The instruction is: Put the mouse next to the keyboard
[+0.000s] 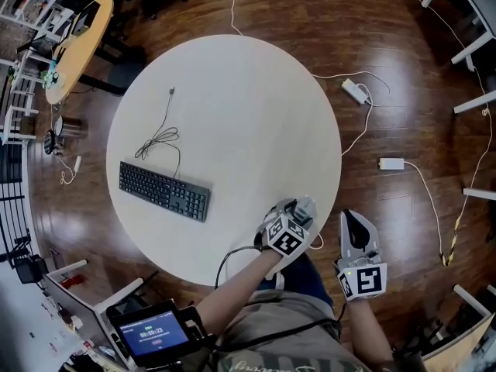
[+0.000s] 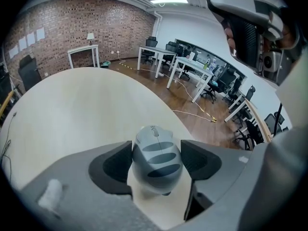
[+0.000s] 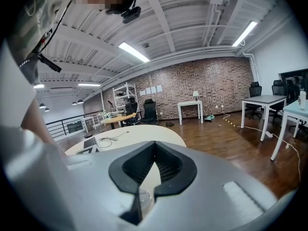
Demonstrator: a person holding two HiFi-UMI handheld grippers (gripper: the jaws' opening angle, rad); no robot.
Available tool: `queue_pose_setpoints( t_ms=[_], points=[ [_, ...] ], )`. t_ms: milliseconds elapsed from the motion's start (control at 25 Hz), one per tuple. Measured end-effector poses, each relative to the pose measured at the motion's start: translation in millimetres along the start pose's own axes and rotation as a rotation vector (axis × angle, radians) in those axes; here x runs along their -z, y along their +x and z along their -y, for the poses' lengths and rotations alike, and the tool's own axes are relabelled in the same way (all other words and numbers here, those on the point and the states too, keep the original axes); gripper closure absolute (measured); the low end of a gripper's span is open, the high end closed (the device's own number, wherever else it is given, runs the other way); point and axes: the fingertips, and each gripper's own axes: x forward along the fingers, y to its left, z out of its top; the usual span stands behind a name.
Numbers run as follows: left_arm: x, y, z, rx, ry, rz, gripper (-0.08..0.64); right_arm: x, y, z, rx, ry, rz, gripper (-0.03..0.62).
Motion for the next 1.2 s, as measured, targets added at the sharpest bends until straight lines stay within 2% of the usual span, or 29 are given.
queue_pose_setpoints(
  t_ms=[280, 520, 720, 1000, 1080, 1160, 1200],
  points=[
    [-13.5, -2.2, -4.3, -0.017, -0.010, 0.033, 0.230, -3.9, 4.9, 4.6, 0.036, 0.004, -0.016, 0.588],
    [-24.7, 2.8, -5.3, -0.006, -0.014, 0.055, 0.227, -0.7, 5.3, 8.4, 0.026, 0.009, -0.028, 0.587],
    [-30.0, -3.2, -8.7, 0.007, -0.011, 0.106, 0.230, 6.0, 7.1, 4.3, 0.012, 0.001, -0.037, 0.588],
    [-46.5, -34.0, -1.2, -0.017, -0.005, 0.253, 0.230, 14.4, -0.8, 1.1, 0.003, -0.021, -0.043, 0.588],
    [-53.8, -56.3, 2.7, -0.014, -0.065, 0.335, 0.232, 9.3, -6.0, -3.1, -0.010, -0.022, -0.025, 0.588],
    [-63.3, -89.0, 3.1, -0.009, -0.147, 0.451, 0.233, 1.4, -9.1, -12.0, -0.024, -0.027, -0.006, 0.588],
    [-67.6, -106.6, 2.7, -0.016, -0.163, 0.509, 0.235, -2.3, -10.0, -17.2, -0.027, -0.033, 0.001, 0.586]
  ],
)
